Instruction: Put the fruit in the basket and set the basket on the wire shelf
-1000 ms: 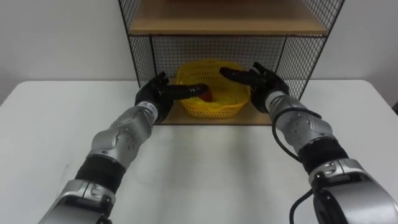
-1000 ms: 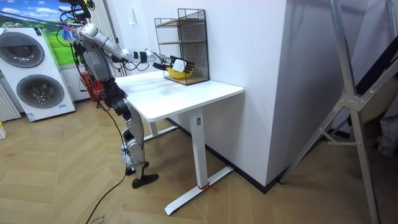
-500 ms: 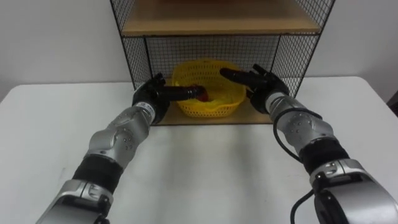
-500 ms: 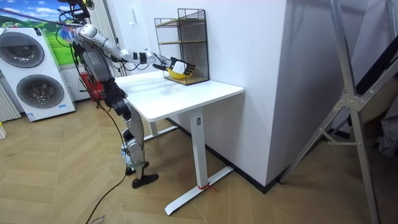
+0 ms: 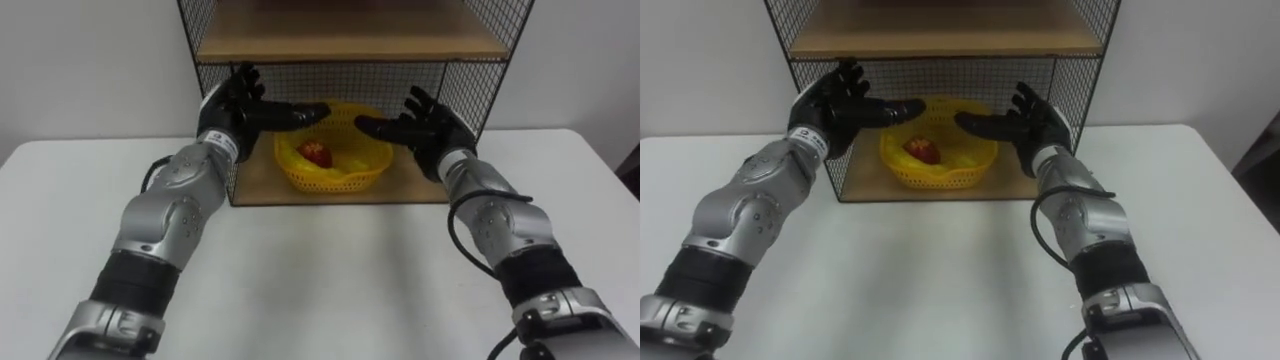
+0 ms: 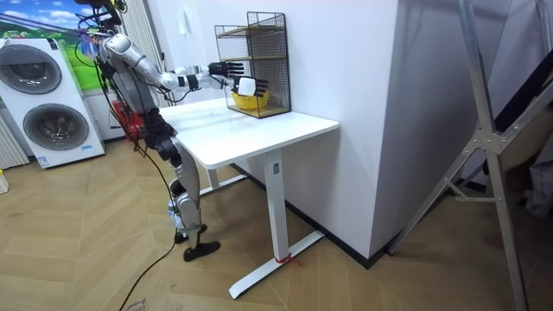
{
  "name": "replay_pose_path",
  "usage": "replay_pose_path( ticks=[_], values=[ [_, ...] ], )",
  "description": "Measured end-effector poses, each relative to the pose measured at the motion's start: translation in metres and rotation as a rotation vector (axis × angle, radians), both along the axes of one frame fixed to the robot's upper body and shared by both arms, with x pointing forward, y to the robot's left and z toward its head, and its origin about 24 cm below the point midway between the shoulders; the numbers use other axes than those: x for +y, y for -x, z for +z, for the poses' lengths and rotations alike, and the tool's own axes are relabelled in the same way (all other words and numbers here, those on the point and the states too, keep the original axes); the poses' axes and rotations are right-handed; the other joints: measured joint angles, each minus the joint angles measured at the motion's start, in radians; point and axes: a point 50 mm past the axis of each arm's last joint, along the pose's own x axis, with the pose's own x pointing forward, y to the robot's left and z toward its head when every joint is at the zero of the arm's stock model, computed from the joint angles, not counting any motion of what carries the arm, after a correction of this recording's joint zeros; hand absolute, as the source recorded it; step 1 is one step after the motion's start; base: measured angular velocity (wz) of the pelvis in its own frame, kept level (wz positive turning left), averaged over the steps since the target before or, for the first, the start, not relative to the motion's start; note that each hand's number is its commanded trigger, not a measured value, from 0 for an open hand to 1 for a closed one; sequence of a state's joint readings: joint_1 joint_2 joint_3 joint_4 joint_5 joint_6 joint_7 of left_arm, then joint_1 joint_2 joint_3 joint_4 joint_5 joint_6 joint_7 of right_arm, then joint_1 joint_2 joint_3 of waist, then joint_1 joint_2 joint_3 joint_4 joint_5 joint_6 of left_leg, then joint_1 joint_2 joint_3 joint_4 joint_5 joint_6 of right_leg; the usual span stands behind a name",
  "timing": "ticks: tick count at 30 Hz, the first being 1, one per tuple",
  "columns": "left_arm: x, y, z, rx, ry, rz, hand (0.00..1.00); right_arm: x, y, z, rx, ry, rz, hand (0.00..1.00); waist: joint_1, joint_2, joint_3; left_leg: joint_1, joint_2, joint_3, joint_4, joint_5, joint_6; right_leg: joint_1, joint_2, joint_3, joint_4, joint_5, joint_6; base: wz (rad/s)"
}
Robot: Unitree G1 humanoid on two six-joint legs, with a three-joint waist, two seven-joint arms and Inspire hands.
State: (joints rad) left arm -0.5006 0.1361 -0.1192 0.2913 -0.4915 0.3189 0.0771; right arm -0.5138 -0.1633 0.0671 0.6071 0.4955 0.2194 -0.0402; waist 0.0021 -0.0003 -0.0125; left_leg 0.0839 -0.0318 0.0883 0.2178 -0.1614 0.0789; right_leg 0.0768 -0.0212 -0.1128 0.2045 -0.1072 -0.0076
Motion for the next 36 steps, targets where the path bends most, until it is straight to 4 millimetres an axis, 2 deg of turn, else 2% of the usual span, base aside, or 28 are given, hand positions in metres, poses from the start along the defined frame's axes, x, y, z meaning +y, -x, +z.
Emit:
replay_pose_path(
  ticks=[4, 7, 11, 13, 19, 22, 27, 33, 36],
  values=[
    [0.003, 0.007, -0.002, -0.032, -0.101, -0.002, 0.00, 0.000, 0.002, 0.004, -0.035, 0.069, 0.047, 0.00, 0.004, -0.003, 0.0006, 0.009, 0.001, 0.000, -0.006, 0.002, -0.002, 0.005, 0.002, 0.002, -0.003, 0.000, -0.001, 0.00],
    [0.004, 0.017, -0.001, -0.060, -0.102, -0.010, 0.00, 0.001, 0.007, 0.010, -0.090, 0.093, 0.081, 0.00, -0.002, -0.010, 0.0046, 0.013, 0.001, 0.000, -0.013, 0.007, -0.003, 0.007, 0.002, 0.003, -0.005, 0.000, -0.001, 0.02],
    [0.004, 0.030, -0.003, -0.091, -0.082, -0.046, 0.00, 0.000, 0.022, 0.007, -0.115, 0.137, 0.104, 0.00, -0.003, -0.021, 0.0053, 0.015, 0.001, -0.004, -0.016, 0.009, -0.003, 0.010, 0.002, 0.000, -0.019, -0.001, -0.001, 0.06],
    [0.005, 0.038, -0.007, -0.094, -0.073, -0.060, 0.00, -0.001, 0.032, 0.004, -0.124, 0.152, 0.108, 0.00, 0.002, -0.025, 0.0060, 0.017, 0.001, -0.003, -0.018, 0.009, -0.003, 0.011, 0.002, -0.001, -0.018, -0.002, -0.001, 0.00],
    [0.008, 0.051, -0.025, -0.047, -0.048, -0.043, 0.00, 0.000, 0.043, 0.001, -0.130, 0.128, 0.099, 0.00, 0.001, -0.030, 0.0094, 0.016, 0.001, -0.003, -0.022, 0.009, -0.004, 0.009, 0.003, 0.003, -0.018, -0.003, -0.002, 0.00],
    [0.010, 0.061, -0.038, -0.003, -0.009, -0.028, 0.00, 0.001, 0.047, 0.007, -0.161, 0.106, 0.093, 0.00, -0.002, -0.031, 0.0136, 0.016, 0.001, -0.003, -0.021, 0.009, -0.004, 0.008, 0.004, 0.009, -0.019, -0.003, -0.002, 0.00],
    [0.009, 0.072, -0.053, 0.057, 0.025, -0.021, 0.00, 0.003, 0.054, 0.007, -0.172, 0.090, 0.101, 0.00, 0.000, -0.031, 0.0145, 0.013, 0.001, -0.001, -0.021, 0.006, -0.007, 0.003, 0.005, 0.017, -0.018, -0.006, 0.003, -0.02],
    [0.010, 0.080, -0.059, 0.062, 0.047, -0.014, 0.00, 0.006, 0.065, 0.013, -0.212, 0.059, 0.127, 0.00, 0.001, -0.025, 0.0169, 0.014, 0.002, 0.005, -0.022, 0.008, -0.005, 0.008, 0.007, 0.023, -0.017, -0.003, -0.002, -0.01],
    [0.012, 0.080, -0.054, 0.040, 0.042, -0.008, 0.00, 0.006, 0.072, 0.020, -0.250, 0.060, 0.133, 0.00, 0.000, -0.025, 0.0168, 0.013, 0.002, 0.005, -0.022, 0.007, -0.007, 0.001, 0.007, 0.024, -0.017, -0.003, -0.001, -0.01]
  ],
)
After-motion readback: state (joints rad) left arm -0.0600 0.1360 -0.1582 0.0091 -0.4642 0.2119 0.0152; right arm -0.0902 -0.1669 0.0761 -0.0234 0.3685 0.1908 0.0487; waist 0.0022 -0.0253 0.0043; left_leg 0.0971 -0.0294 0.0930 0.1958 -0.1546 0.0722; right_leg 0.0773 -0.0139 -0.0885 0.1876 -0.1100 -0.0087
